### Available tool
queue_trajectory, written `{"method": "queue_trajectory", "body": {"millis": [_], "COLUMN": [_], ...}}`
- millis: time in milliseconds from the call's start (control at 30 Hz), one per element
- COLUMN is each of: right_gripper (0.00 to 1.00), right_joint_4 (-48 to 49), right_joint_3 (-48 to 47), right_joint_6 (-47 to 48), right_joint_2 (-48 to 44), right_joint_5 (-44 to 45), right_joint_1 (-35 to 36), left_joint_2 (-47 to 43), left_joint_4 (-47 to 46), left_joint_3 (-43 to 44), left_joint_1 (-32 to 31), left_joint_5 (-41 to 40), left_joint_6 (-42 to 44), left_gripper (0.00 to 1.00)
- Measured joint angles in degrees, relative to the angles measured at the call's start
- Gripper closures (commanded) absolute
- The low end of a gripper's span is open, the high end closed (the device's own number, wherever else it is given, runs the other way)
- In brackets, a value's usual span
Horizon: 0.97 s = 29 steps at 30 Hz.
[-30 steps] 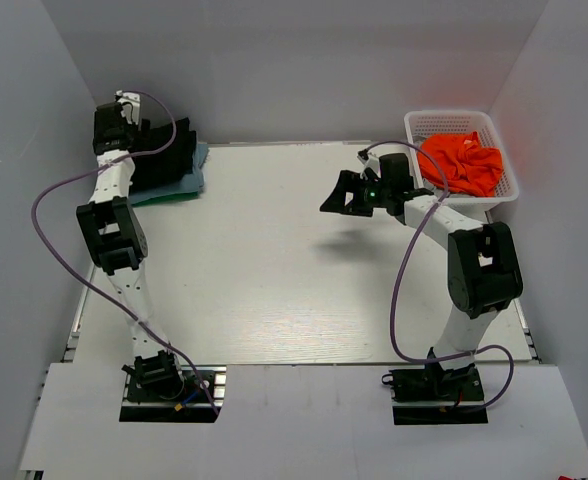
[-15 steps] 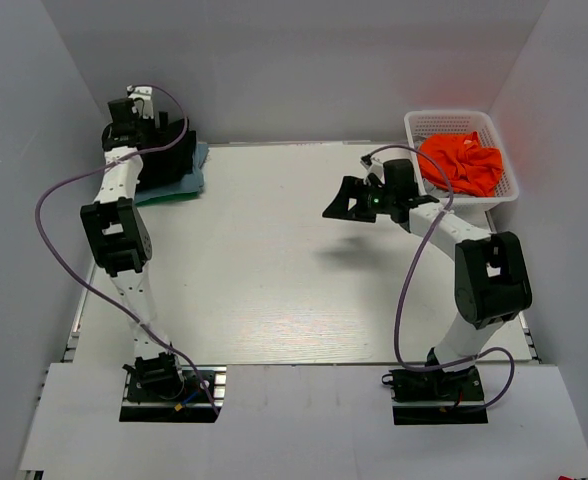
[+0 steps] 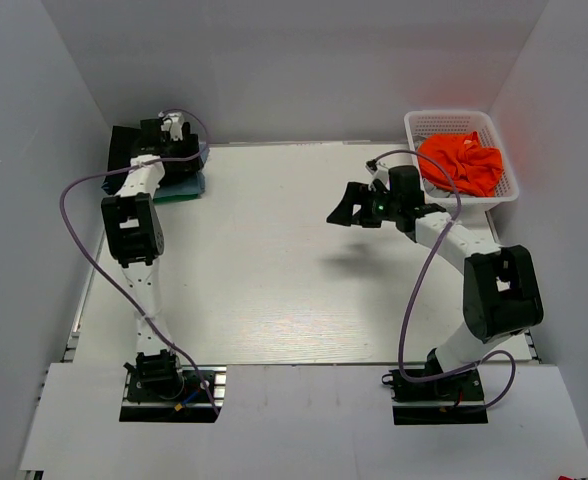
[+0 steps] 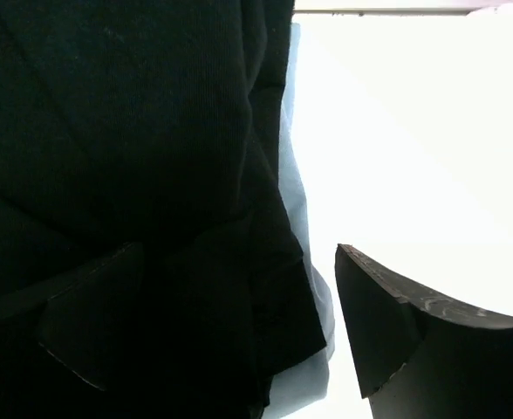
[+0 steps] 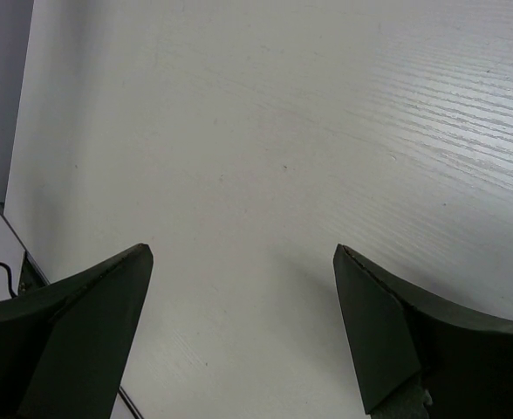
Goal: Fold and stack the t-shirts
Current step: Put the neatly folded tshirt into the corner of the board with the left arm
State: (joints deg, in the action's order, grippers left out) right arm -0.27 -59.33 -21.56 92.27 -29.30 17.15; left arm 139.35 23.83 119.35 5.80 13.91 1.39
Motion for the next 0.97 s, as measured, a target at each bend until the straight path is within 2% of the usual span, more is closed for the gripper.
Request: {"method": "queue_trajectory", "body": {"millis": [267, 400, 533, 667, 733, 833, 967], "right_gripper": [0.1, 0.1, 0.1, 0.1, 0.1, 0.1, 0.1], "right_joint_4": [0.2, 0.6, 2.1, 3.4, 2.9, 2.6, 2.3], "right_joint_3": [0.1, 1.0, 5.9, 13.5, 17.0, 21.5, 27.5], "right_joint_6": [-0.1, -0.2, -0.8, -1.4, -2.0, -2.7, -3.3], "right_joint_2": [-0.3, -3.8, -12.4, -21.5, -25.4, -30.7, -36.1], "right_joint_5": [-0.8, -0.9, -0.9, -0.6, 0.2, 1.9, 2.7], "right_joint_1": [0.0, 0.0, 0.0, 0.0, 0.0, 0.0, 0.0], "left_joint_2": [-2.0, -10.4, -30.2, -56.7, -65.9, -73.0, -72.5], "left_joint_4": [5.0, 7.0, 3.6, -6.6, -9.3, -9.2, -5.5], "left_joint_3": [4.7, 3.0, -11.9, -39.7, -50.5, -61.0, -64.8], "left_joint_1": [-1.2, -2.8, -6.8, -14.8, -18.4, -19.8, -20.4], "left_joint_5": [-1.0, -1.3, -0.9, -0.5, 0.4, 0.1, -3.4], "left_joint_6": [-1.4, -3.7, -9.0, -16.4, -19.5, -22.9, -24.9], "left_gripper": [0.0, 0.0, 0.0, 0.0, 0.0, 0.0, 0.0]}}
